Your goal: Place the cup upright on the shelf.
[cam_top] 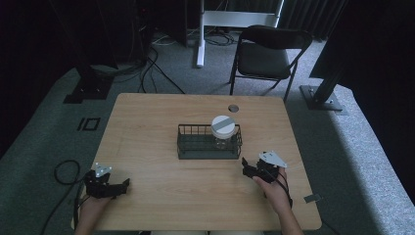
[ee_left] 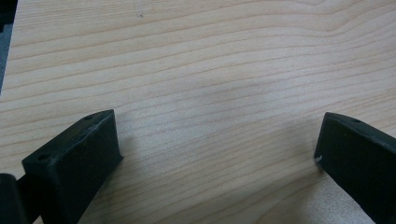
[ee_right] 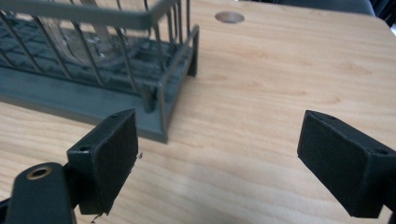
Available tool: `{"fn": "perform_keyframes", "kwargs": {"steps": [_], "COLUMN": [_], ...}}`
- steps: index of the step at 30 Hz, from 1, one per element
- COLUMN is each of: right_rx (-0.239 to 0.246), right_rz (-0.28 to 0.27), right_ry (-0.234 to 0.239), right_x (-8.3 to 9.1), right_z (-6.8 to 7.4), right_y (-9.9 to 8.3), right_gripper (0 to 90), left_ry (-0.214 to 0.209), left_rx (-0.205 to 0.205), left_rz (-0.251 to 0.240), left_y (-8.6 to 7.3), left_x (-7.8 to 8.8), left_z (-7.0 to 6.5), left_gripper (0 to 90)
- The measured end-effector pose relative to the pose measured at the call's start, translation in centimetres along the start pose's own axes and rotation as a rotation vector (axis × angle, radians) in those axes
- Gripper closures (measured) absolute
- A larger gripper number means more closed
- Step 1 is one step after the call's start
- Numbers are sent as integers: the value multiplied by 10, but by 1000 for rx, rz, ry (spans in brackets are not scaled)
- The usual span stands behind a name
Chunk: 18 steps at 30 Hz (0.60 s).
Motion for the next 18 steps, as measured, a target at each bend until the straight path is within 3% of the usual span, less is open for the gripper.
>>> {"fn": "perform_keyframes", "kwargs": {"steps": [11,18], "right_rx": [-37,-64], "right_rz": [60,107], "right_ry": [-30,-81], "right_x": [0,1], "right_z": [-17,-32], "right_y": [-17,-27], "right_gripper": [122,122], "left_ry": [0,0], "left_rx": [0,0], "left_rz": [0,0], "left_y": [0,0], "left_x": [0,0], "left_z": [0,0], "left_gripper": [2,2]}}
Point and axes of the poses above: each handheld gripper's, and its own axes: x roughly backward along the jaws, y roughly out of its top, z roughly to its left, the point moved 7 cm from there along -x, roughly forward along the jaws, and after that the axes turned 3 degrees about -y, right-handed, at the moved point
